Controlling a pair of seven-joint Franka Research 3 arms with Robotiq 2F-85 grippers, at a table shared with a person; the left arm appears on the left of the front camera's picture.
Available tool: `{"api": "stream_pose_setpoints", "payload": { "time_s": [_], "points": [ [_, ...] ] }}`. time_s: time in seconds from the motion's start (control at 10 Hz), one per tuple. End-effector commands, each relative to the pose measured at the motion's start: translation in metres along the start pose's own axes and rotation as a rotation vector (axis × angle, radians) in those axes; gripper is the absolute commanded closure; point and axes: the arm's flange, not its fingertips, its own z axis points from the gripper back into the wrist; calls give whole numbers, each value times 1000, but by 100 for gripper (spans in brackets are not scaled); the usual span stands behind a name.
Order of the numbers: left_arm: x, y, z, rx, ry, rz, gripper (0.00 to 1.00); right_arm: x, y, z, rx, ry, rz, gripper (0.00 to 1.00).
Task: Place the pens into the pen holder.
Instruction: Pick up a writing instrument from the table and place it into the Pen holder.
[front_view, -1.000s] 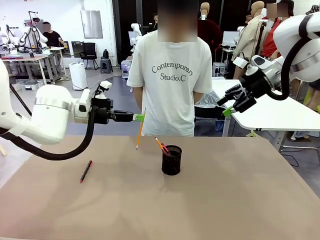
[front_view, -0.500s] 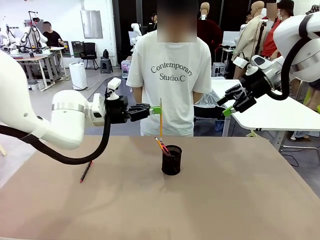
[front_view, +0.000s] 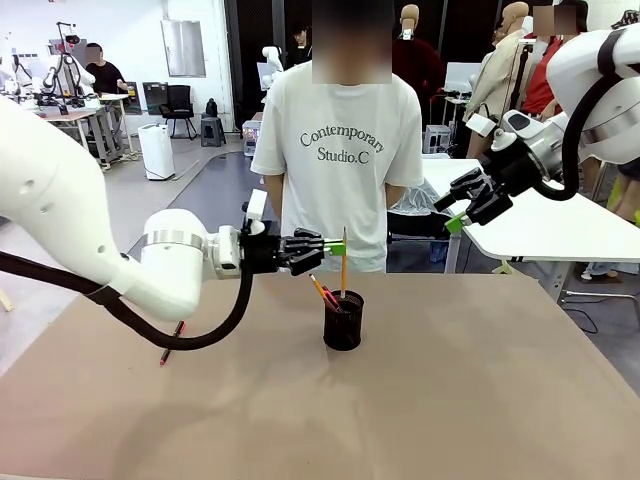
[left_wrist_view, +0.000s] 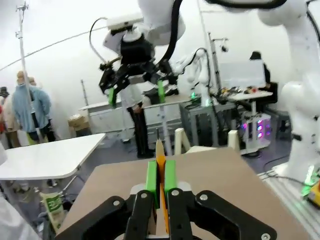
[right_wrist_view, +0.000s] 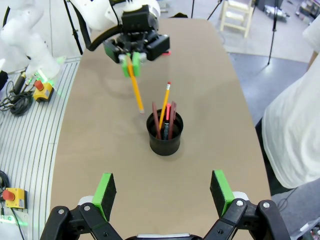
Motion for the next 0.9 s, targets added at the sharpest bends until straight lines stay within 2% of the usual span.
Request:
{"api": "stream_pose_setpoints", "payload": {
  "time_s": [0.0,0.1,0.2,0.4,0.5,0.6,0.8],
  "points": [
    [-11,14,-16,113,39,-64,100,2,0,0,0,1,3,0],
    [-2,13,-10,111,50,13,100,2,0,0,0,1,3,0],
    [-7,7,-5,48,31,-33,100,2,0,0,0,1,3,0],
    [-10,11,-7,83,57,-30,100,2,0,0,0,1,3,0],
    [-11,15,-7,74,-2,23,100,2,0,0,0,1,3,0],
    [-17,19,-6,14,-17,39,100,2,0,0,0,1,3,0],
    [-33,26,-15,-10,-15,42,100,2,0,0,0,1,3,0]
  ]
}}
